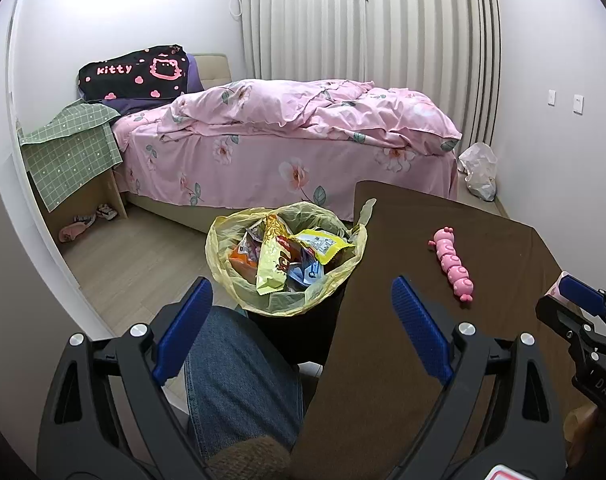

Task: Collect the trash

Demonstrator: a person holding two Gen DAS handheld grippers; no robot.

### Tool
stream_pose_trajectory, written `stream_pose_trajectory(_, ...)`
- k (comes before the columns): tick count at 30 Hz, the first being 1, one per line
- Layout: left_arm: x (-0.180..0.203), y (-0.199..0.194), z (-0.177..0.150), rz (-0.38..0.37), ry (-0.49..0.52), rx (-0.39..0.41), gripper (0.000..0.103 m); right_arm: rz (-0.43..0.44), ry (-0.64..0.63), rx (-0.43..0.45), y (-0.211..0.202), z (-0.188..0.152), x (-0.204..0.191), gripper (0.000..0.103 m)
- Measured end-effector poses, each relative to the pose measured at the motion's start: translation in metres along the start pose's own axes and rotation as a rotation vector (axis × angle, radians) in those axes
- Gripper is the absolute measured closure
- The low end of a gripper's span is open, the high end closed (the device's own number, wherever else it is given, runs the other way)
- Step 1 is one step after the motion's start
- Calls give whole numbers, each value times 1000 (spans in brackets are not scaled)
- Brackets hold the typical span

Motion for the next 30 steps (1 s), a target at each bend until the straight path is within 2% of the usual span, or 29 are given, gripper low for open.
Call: stream_pose_trajectory(30,-1,1,-3,-23,7,-10,16,-6,-1,1,-1,-1,-3,50)
Point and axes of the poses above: each gripper's, at about its wrist camera, not at the fingertips, and y roughly the way its jaws point, x to its right, z to its top, the point moved 9 cm from there along y, roughly the way its jaws point, and after that the axes turned 7 degrees about x, right-handed, at the moved point
